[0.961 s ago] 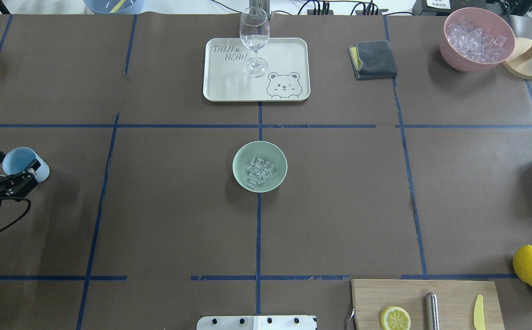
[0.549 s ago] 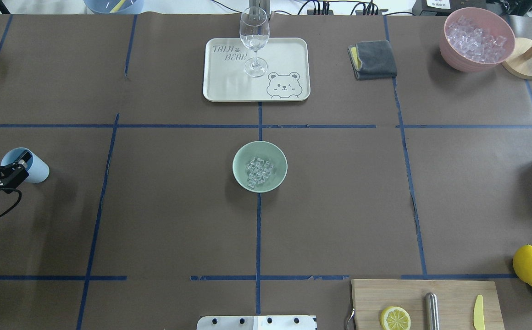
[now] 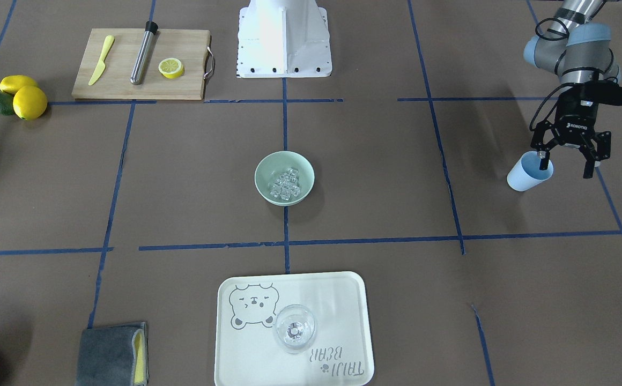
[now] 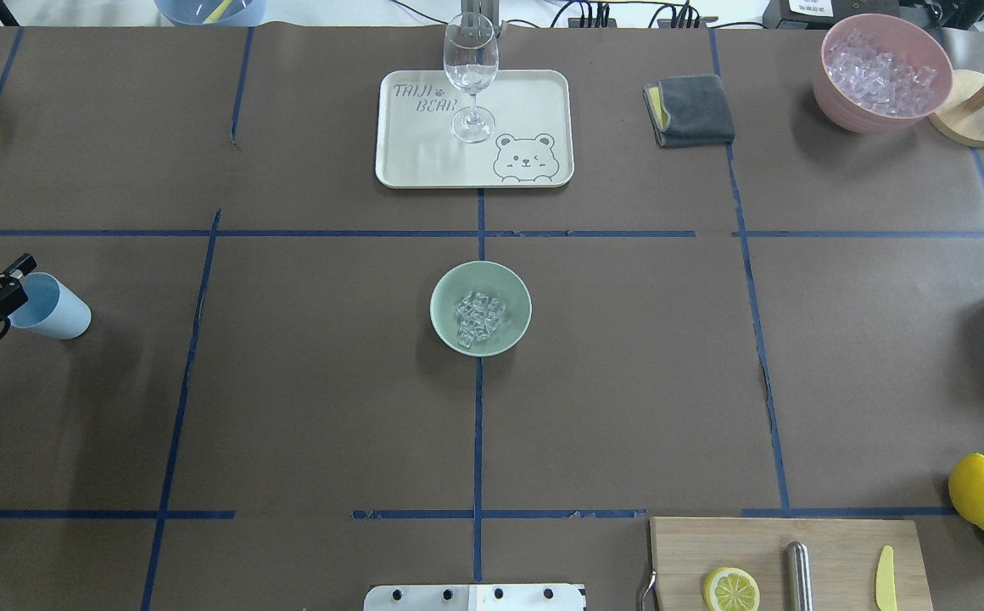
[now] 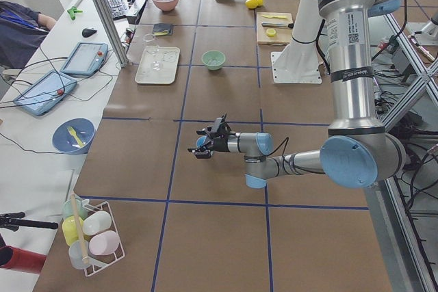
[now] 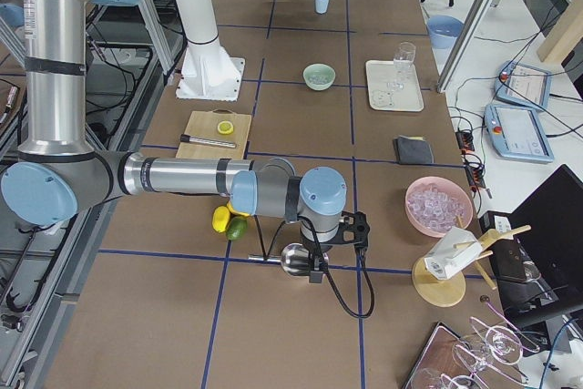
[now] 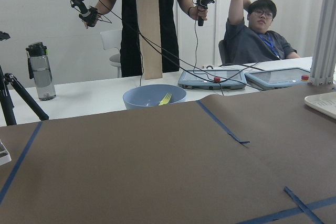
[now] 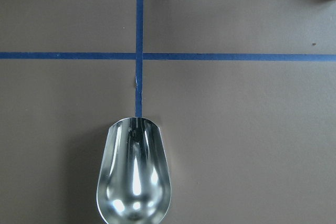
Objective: Pour ice into bowl
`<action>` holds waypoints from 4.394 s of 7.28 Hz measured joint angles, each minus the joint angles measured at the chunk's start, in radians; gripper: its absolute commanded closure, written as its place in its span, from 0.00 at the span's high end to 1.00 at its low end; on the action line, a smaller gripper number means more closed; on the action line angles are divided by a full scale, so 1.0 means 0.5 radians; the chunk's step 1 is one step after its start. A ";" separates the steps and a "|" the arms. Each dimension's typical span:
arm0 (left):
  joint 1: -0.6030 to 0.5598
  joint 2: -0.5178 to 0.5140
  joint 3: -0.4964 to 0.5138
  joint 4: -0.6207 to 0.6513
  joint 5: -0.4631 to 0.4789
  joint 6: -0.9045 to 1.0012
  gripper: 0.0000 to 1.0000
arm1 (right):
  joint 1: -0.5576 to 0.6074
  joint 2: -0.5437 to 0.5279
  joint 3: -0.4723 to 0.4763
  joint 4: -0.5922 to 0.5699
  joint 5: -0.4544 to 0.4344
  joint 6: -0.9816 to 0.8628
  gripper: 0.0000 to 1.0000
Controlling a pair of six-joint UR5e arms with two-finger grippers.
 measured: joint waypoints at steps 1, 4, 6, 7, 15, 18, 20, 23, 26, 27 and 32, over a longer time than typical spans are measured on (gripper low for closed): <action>-0.130 -0.005 -0.007 0.020 -0.207 0.091 1.00 | 0.000 0.006 0.000 -0.001 0.000 0.000 1.00; -0.644 -0.018 -0.068 0.289 -0.933 0.469 1.00 | -0.005 0.023 -0.003 -0.001 0.000 -0.001 1.00; -1.087 -0.061 -0.286 0.953 -1.448 0.880 1.00 | -0.009 0.047 -0.001 0.013 0.000 -0.006 1.00; -1.286 -0.109 -0.397 1.363 -1.658 1.017 1.00 | -0.012 0.056 -0.001 0.047 0.001 -0.006 1.00; -1.732 -0.237 -0.559 3.418 -2.424 1.135 1.00 | -0.337 0.098 0.304 0.166 0.179 0.059 1.00; -1.752 -0.225 -0.672 3.595 -2.438 1.261 1.00 | -0.869 0.237 0.643 0.162 -0.017 0.896 1.00; -1.752 -0.239 -0.676 3.591 -2.442 1.283 1.00 | -1.303 0.447 0.725 0.160 -0.252 1.510 0.99; -1.753 -0.249 -0.681 3.590 -2.443 1.286 1.00 | -1.885 0.930 0.531 0.148 -0.635 2.192 0.92; -1.755 -0.249 -0.683 3.590 -2.443 1.291 1.00 | -2.143 1.317 0.209 0.154 -0.863 2.592 0.79; -1.755 -0.247 -0.682 3.590 -2.443 1.292 1.00 | -2.175 1.378 0.148 0.156 -0.902 2.634 0.78; -1.755 -0.233 -0.676 3.587 -2.443 1.292 1.00 | -2.257 1.573 -0.158 0.162 -0.959 2.641 0.59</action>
